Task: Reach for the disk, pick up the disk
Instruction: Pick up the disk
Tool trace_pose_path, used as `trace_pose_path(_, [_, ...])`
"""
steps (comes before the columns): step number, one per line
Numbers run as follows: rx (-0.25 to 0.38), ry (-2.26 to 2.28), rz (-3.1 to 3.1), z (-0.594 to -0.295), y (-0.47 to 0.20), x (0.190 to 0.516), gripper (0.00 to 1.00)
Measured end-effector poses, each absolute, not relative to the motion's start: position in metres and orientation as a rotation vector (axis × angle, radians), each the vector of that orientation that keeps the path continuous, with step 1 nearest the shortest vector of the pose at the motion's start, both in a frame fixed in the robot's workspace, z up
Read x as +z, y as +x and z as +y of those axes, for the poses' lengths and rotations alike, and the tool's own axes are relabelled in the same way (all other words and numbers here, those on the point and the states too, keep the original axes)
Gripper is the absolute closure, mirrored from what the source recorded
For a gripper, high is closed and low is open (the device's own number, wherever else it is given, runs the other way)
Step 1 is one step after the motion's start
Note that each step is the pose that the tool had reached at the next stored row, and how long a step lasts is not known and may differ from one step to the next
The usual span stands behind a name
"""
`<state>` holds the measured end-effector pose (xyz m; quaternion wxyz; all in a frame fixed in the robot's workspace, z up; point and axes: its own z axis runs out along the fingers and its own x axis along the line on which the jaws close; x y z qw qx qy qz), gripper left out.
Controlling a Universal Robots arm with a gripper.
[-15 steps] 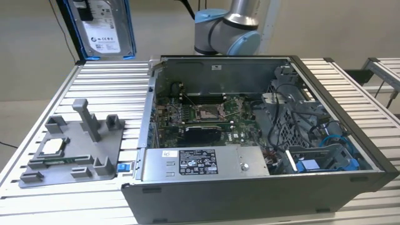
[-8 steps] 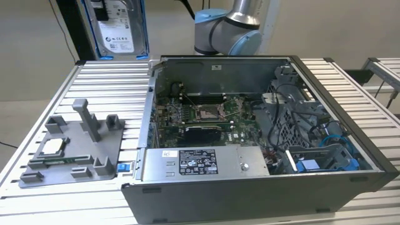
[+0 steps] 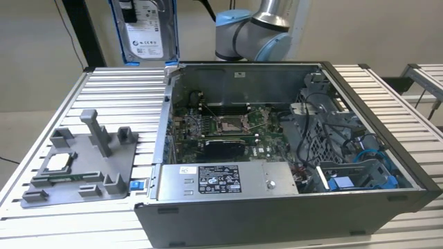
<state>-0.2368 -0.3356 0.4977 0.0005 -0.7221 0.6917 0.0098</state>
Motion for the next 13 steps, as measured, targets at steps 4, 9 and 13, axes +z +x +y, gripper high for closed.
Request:
trace_pose_path(4, [0.031,-2.268,2.172,-0.336,-0.225,0.498,1.00])
trace_pose_path(9, [0.031,-2.268,2.172,-0.336,-0.213,0.498,1.00])
trace_pose_path(13, [0.031,-2.268,2.173,-0.336,-0.205,0.498,1.00])
